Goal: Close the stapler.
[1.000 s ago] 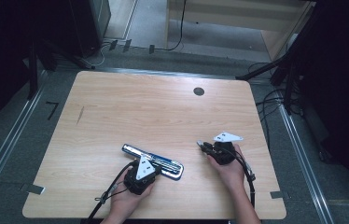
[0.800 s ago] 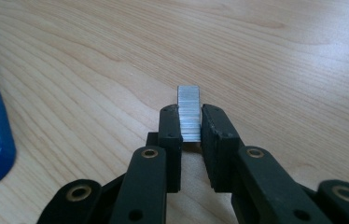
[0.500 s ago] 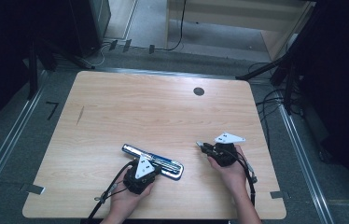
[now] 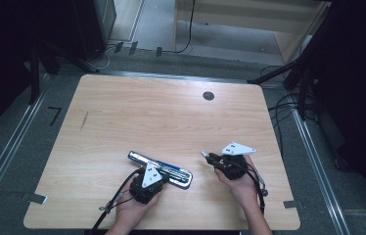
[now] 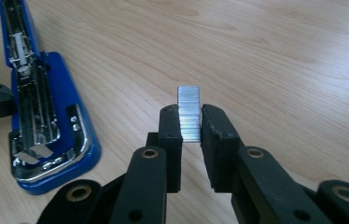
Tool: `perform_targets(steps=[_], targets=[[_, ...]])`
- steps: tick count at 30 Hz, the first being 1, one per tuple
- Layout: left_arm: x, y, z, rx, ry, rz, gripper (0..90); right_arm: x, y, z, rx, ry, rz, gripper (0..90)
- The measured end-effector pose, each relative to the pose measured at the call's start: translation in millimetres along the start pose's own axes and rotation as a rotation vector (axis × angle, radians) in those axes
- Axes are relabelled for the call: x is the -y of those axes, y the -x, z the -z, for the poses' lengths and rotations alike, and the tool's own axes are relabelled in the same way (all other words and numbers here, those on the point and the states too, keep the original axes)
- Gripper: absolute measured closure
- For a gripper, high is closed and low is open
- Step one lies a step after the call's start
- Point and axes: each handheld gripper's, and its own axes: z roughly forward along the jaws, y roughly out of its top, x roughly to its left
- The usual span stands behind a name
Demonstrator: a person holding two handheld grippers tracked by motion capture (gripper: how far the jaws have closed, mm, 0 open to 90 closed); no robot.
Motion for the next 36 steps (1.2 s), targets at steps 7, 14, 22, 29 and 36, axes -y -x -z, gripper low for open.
perform_targets(steps=[7,14,22,29,36], targets=[[0.0,0.0,0.0,0.0,0.0,0.001,90.0,-2.8,-9.7,2.2,-0.015,-0.004,0.019,79.5],[0.0,0.0,0.0,0.0,0.0,-0.001,90.0,-6.4,-22.7,4.2,-0.04,-0.004,0.045,79.5],[0.0,0.0,0.0,0.0,0.0,-0.001,90.0,-10.8,-34.8,3.5,-0.069,-0.019,0.082,79.5],[0.0,-0.1,0.0,0.0,0.0,0.0,90.0,-12.5,-41.8,1.1,-0.091,-0.033,0.098,79.5],[0.0,-0.1,0.0,0.0,0.0,0.0,90.0,-15.0,-48.9,-0.8,-0.116,-0.036,0.124,79.5]])
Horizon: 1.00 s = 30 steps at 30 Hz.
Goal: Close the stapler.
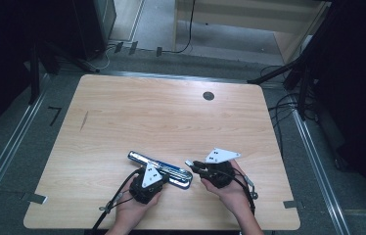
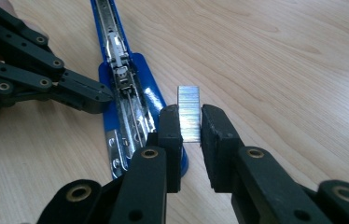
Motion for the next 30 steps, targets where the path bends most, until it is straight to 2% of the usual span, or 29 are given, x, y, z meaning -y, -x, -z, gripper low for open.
perform_targets(steps=[11,18,30], targets=[[0.0,-0.2,0.0,-0.001,0.001,0.001,90.0,-6.9,-9.3,-4.8,-0.042,-0.025,0.036,79.4],[0.0,-0.1,-0.1,0.001,0.001,0.002,90.0,-11.1,-14.3,-11.3,-0.081,-0.066,0.102,79.5],[0.0,-0.1,-0.2,0.001,0.003,0.004,90.0,-14.4,-16.2,-19.0,-0.109,-0.115,0.133,79.5]])
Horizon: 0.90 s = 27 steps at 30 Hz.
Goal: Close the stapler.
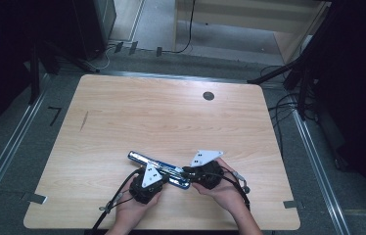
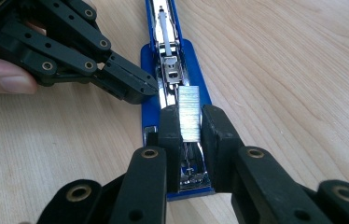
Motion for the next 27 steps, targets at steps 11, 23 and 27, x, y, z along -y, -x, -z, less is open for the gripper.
perform_targets(steps=[11,23,27], targets=[[0.0,0.1,0.1,-0.001,-0.002,0.0,90.0,-1.2,1.9,-4.6,-0.025,-0.04,0.014,79.5],[0.0,0.3,-0.3,-0.001,0.004,0.005,90.0,-7.6,5.0,-5.6,-0.048,-0.093,0.043,79.5],[0.0,0.2,-0.1,-0.001,0.001,0.004,90.0,-7.5,5.4,-6.0,-0.052,-0.093,0.04,79.5]])
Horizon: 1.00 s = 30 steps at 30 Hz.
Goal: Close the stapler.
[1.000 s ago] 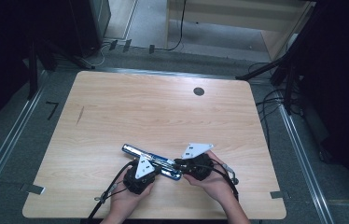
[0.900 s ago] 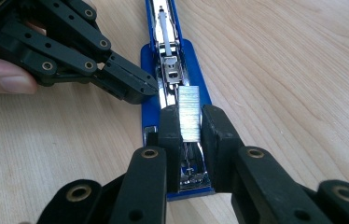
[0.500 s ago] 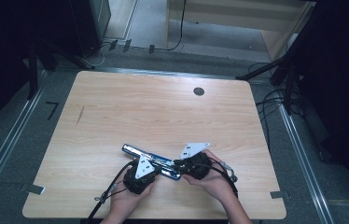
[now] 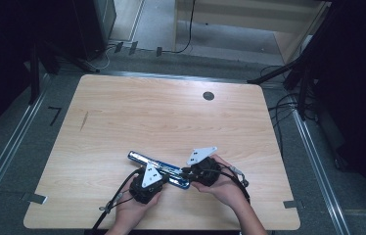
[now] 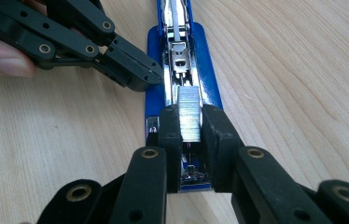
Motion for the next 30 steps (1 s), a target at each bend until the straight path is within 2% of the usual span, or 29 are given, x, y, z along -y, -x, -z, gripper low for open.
perform_targets(steps=[20,30], targets=[[0.0,0.0,-0.1,0.001,0.001,0.001,90.0,-5.4,1.9,-1.2,-0.012,-0.013,0.034,79.5],[-0.1,-0.1,0.0,0.0,0.0,-0.003,90.0,-5.7,2.4,-2.4,-0.015,-0.024,0.031,79.5]])
